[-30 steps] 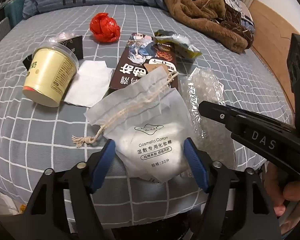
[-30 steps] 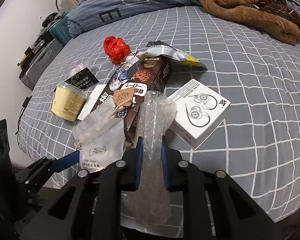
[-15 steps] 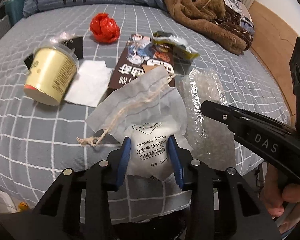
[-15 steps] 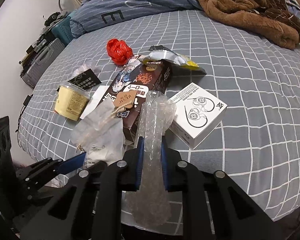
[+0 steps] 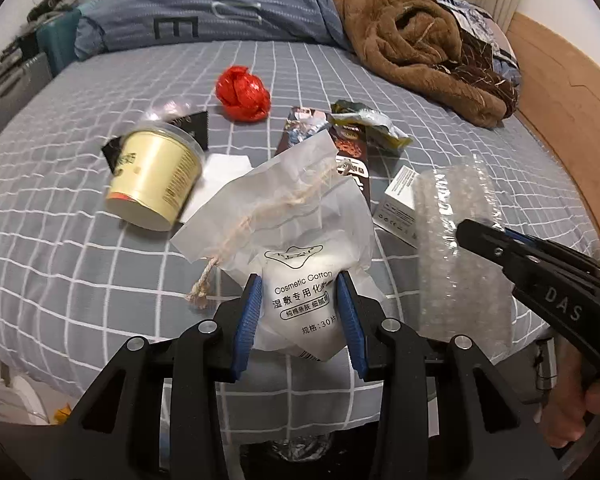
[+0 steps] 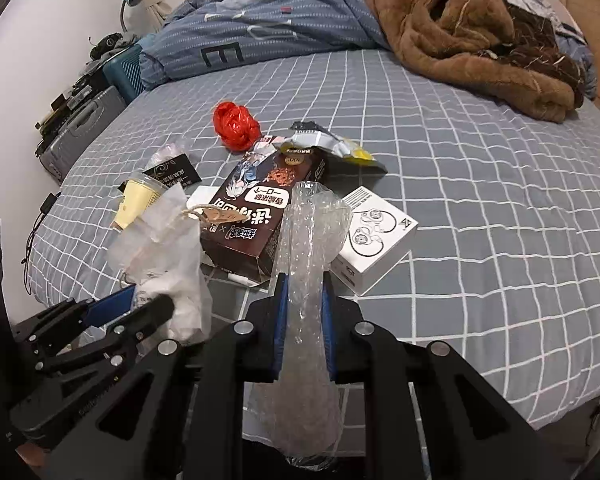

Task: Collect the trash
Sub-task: 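Lift both held items and carry them down toward the black trash bin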

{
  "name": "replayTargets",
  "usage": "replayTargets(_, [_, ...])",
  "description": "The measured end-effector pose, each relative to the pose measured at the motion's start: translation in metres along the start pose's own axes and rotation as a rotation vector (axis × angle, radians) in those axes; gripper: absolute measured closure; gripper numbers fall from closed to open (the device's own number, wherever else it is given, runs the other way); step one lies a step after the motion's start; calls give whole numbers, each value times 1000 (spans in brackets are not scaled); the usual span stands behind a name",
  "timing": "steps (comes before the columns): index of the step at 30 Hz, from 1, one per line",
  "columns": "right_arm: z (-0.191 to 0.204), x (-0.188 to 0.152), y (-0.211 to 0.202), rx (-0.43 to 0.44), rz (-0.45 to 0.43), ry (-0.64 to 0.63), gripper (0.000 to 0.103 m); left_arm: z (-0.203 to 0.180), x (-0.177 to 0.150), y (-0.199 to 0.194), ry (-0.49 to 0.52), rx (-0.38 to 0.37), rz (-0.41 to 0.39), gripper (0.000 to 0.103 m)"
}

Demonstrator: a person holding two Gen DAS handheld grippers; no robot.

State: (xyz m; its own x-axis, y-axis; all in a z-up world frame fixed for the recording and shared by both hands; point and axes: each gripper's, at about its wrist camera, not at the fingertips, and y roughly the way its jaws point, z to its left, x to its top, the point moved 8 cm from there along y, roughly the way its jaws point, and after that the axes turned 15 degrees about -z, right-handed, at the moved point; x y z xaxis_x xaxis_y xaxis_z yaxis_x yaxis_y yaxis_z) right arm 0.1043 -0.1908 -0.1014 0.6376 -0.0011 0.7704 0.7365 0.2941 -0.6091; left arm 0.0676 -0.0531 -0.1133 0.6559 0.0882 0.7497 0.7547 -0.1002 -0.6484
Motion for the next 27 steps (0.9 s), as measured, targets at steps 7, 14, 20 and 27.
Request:
replayTargets(7, [4,0,-25,-18,-38,-14,88,3,4,-20,24,40,-37,65])
replayTargets(14, [7,8,-56,-30,-86,-6,88,1,13,-51,43,71,-90,65])
replayTargets(20, [12,10,-87,-33,-127,-11,88,-4,14,-77,71,89,-127,65])
replayTargets(27, [22,5,-121,-37,-158,-30,88,-1,5,-109,55,92,-148,65])
